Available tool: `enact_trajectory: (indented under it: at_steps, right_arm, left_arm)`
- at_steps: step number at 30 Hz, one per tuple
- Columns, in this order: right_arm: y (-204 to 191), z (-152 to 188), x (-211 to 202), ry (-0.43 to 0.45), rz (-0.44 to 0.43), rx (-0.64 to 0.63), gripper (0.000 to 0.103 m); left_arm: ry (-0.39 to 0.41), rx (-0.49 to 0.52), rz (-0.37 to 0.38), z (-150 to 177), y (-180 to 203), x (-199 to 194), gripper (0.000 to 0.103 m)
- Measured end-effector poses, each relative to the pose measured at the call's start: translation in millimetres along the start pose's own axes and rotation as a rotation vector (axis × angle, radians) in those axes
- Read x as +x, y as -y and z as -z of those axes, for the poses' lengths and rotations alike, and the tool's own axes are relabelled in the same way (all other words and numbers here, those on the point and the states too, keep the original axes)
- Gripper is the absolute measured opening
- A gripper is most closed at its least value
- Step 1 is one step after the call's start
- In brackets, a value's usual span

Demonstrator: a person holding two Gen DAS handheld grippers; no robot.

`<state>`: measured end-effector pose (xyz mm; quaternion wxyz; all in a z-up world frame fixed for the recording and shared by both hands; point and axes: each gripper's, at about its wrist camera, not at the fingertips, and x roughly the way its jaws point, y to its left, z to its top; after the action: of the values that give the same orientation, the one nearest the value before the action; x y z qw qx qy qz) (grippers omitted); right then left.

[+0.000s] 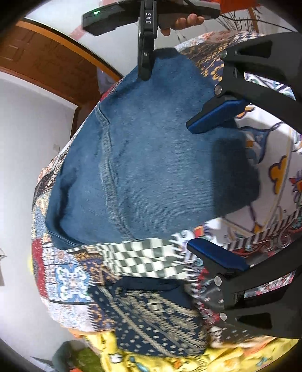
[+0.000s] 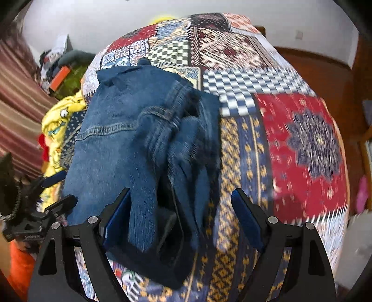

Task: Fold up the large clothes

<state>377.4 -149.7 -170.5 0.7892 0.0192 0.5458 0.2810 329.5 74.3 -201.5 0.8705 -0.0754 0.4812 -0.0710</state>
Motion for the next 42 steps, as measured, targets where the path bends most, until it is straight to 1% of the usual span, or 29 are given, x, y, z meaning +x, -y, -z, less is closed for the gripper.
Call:
enact_trajectory:
  at_steps: [3, 6, 7, 8, 9, 11, 13, 16, 18, 21, 23, 26, 29, 31, 33, 35, 38, 40, 42]
  right_arm:
    - [6, 15, -13, 0.014, -0.015, 0.021, 0.084]
    - [8, 22, -24, 0.026, -0.011, 0.031, 0.084]
    - [7, 23, -28, 0.032, 0.000, 0.028, 0.084]
    - [5, 23, -31, 0.039, 0.016, 0.020, 0.084]
    - [2, 22, -36, 0.054, 0.039, 0.001, 0.084]
    - [-6, 18, -43, 0.085, 0.057, -0.039, 0.084]
    - [-14, 13, -51, 0.122, 0.050, -0.069, 0.084]
    - [-25, 3, -59, 0.185, 0.022, -0.088, 0.084]
    - [-31, -6, -56, 0.207, -0.006, -0.094, 0.084]
    - [-34, -20, -38, 0.187, -0.028, -0.101, 0.084]
    - [-27, -32, -15, 0.141, -0.041, -0.084, 0.084]
    - [-11, -43, 15, 0.065, -0.082, -0.026, 0.084]
    - [11, -55, 46, 0.002, -0.104, 0.029, 0.084]
    - [21, -57, 57, -0.034, -0.174, 0.057, 0.084]
    - [29, -61, 67, -0.059, -0.238, 0.089, 0.088]
    - [33, -60, 74, -0.067, -0.266, 0.100, 0.095]
    - [37, -61, 87, -0.081, -0.333, 0.122, 0.096]
    - [38, -64, 92, -0.090, -0.370, 0.138, 0.098]
    - [35, -66, 94, -0.092, -0.385, 0.132, 0.098]
  left_arm:
    - [-0.017, 0.011, -0.005, 14, -3, -6, 0.093]
    - [0.000, 0.022, -0.015, 20, -5, -20, 0.093]
    - [0.008, 0.028, -0.036, 19, -6, -26, 0.093]
    - [0.024, 0.039, -0.061, 17, -7, -32, 0.093]
    - [0.038, 0.046, -0.073, 15, -7, -37, 0.093]
    - [0.077, 0.051, -0.093, 6, -11, -49, 0.093]
    - [0.102, 0.043, -0.106, -5, -16, -55, 0.093]
    - [0.128, 0.014, -0.094, -23, -27, -57, 0.093]
    - [0.124, -0.028, -0.066, -35, -36, -51, 0.093]
    - [0.087, -0.096, 0.020, -48, -47, -32, 0.093]
    - [0.036, -0.156, 0.097, -55, -57, -11, 0.093]
    - [-0.036, -0.222, 0.190, -61, -64, 20, 0.093]
    - [-0.089, -0.277, 0.261, -65, -72, 46, 0.093]
    - [-0.115, -0.299, 0.290, -66, -75, 60, 0.093]
    - [-0.130, -0.313, 0.323, -68, -76, 72, 0.093]
    - [-0.148, -0.329, 0.363, -71, -76, 84, 0.093]
    - [-0.160, -0.333, 0.404, -73, -72, 93, 0.093]
    - [-0.158, -0.318, 0.412, -75, -68, 95, 0.093]
    - [-0.164, -0.309, 0.417, -78, -65, 98, 0.093]
